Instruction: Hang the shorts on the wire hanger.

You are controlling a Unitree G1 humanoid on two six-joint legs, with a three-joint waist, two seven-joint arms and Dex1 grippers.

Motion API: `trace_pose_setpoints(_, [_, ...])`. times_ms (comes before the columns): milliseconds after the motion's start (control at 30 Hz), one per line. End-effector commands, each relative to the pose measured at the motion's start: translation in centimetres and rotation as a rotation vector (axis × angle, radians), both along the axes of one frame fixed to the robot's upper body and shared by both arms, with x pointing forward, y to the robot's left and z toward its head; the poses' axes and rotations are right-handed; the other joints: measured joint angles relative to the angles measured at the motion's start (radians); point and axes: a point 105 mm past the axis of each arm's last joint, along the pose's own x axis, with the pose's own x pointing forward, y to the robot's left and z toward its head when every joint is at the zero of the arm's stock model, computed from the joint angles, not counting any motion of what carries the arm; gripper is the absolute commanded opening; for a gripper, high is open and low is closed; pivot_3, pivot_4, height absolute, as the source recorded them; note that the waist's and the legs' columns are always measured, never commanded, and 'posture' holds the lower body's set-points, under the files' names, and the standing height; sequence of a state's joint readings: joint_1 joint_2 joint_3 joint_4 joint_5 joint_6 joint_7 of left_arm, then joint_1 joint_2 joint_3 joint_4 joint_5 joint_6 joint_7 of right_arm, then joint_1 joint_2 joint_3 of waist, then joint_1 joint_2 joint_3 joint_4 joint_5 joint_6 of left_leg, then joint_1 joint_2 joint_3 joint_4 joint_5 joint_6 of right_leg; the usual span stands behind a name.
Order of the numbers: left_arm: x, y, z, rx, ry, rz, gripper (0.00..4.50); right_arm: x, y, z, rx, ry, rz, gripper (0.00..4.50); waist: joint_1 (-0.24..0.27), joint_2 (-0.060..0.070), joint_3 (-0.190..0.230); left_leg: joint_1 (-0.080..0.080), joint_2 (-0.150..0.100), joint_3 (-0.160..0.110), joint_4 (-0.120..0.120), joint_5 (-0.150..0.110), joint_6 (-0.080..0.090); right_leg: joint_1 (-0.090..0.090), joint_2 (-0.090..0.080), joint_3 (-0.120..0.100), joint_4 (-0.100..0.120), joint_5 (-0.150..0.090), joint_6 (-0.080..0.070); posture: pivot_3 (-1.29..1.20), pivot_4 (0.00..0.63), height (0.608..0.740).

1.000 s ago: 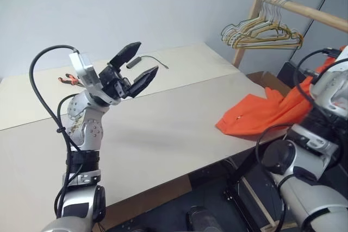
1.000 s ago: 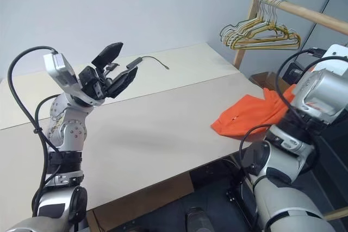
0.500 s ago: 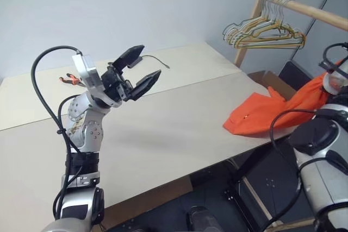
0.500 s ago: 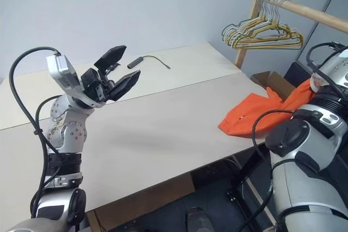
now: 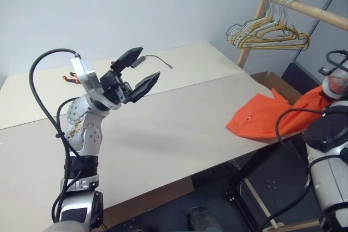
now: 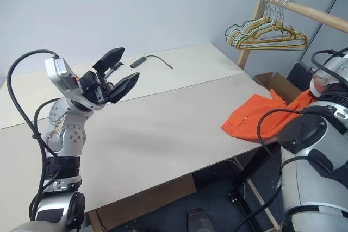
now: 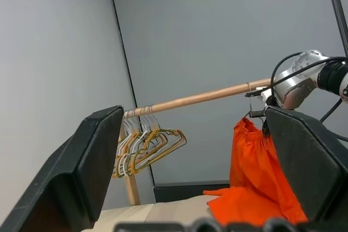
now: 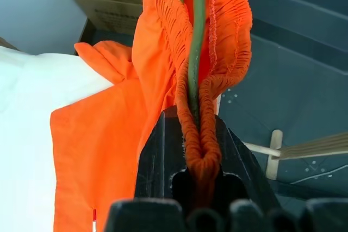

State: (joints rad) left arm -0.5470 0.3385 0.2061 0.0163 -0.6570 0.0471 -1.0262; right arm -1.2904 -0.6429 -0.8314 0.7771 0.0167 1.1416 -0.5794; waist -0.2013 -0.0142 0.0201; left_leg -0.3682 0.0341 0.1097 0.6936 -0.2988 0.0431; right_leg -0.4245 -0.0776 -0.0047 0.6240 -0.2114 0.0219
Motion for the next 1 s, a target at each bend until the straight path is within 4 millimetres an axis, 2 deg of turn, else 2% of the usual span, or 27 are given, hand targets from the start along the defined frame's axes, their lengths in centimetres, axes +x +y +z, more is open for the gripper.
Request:
trace_pose_setpoints(33, [-0.5, 0.1, 1.1, -0.019, -0.046, -0.002, 4.5, -0.2, -0.7, 2.1, -0.102, -0.037, -0.037, 1.72, 0.002, 0.0, 0.0, 0.0, 0.0, 0.0, 0.0, 0.0, 0.0, 0.0, 0.0, 0.0, 0.0, 0.0, 0.0, -0.14, 0.0, 0.74])
trace_pose_setpoints(300, [-0.6, 0.2, 1.1, -0.022, -0.049, -0.004, 4.5, -1.3, -1.7, 5.6, -0.376, -0.028, -0.134, 4.46, 0.018, 0.004, 0.002, 0.0, 0.0, 0.0, 0.0, 0.0, 0.0, -0.001, 0.0, 0.0, 0.0, 0.0, 0.001, -0.14, 0.0, 0.74])
trace_pose_setpoints(400, [-0.6, 0.1, 1.1, -0.022, -0.049, -0.004, 4.5, -2.0, -1.7, 8.1, -0.552, -0.046, -0.19, 4.46, 0.022, 0.004, 0.002, 0.0, 0.0, 0.0, 0.0, 0.0, 0.0, -0.001, 0.0, 0.0, 0.0, 0.0, 0.001, -0.14, 0.0, 0.74])
trace_pose_setpoints(500, [-0.5, 0.2, 1.1, -0.023, -0.048, -0.005, 4.5, -2.0, -0.8, 10.8, -0.721, -0.091, -0.201, 4.46, 0.023, 0.004, 0.002, 0.0, 0.0, 0.0, 0.001, 0.0, 0.0, -0.001, 0.0, 0.001, 0.0, 0.0, 0.001, -0.14, 0.0, 0.74])
trace_pose_setpoints(700, [-0.5, 0.2, 1.2, -0.022, -0.048, -0.002, 4.5, -0.9, 1.8, 13.3, -0.935, -0.136, -0.12, 4.46, 0.022, 0.005, 0.002, 0.001, 0.0, 0.001, 0.001, 0.0, 0.0, -0.001, 0.0, 0.001, 0.0, 0.0, 0.001, -0.14, 0.0, 0.74])
trace_pose_setpoints(767, [-0.5, 0.3, 1.2, -0.021, -0.045, 0.003, 4.5, 0.2, 3.5, 13.8, -0.995, -0.171, -0.03, 4.46, 0.022, 0.005, 0.002, 0.001, 0.0, 0.001, 0.001, 0.0, 0.0, -0.001, 0.0, 0.001, 0.0, 0.0, 0.001, -0.13, 0.0, 0.74])
trace_pose_setpoints(900, [-0.5, 0.9, 0.8, -0.017, 0.002, 0.017, 4.5, 2.4, 8.2, 14.1, -1.141, -0.282, 0.189, 4.46, 0.02, 0.005, 0.002, 0.001, 0.0, 0.001, 0.001, 0.0, 0.0, -0.001, 0.0, 0.001, 0.001, 0.0, 0.002, -0.12, 0.0, 0.74])
trace_pose_setpoints(1000, [-0.6, 1.8, 0.8, -0.034, 0.04, 0.042, 4.5, 3.5, 11.0, 13.0, -1.189, -0.312, 0.352, 4.46, 0.022, 0.005, 0.002, 0.001, 0.001, 0.001, 0.001, 0.0, 0.0, -0.001, 0.001, 0.001, 0.001, 0.0, 0.002, -0.1, 0.0, 0.74])
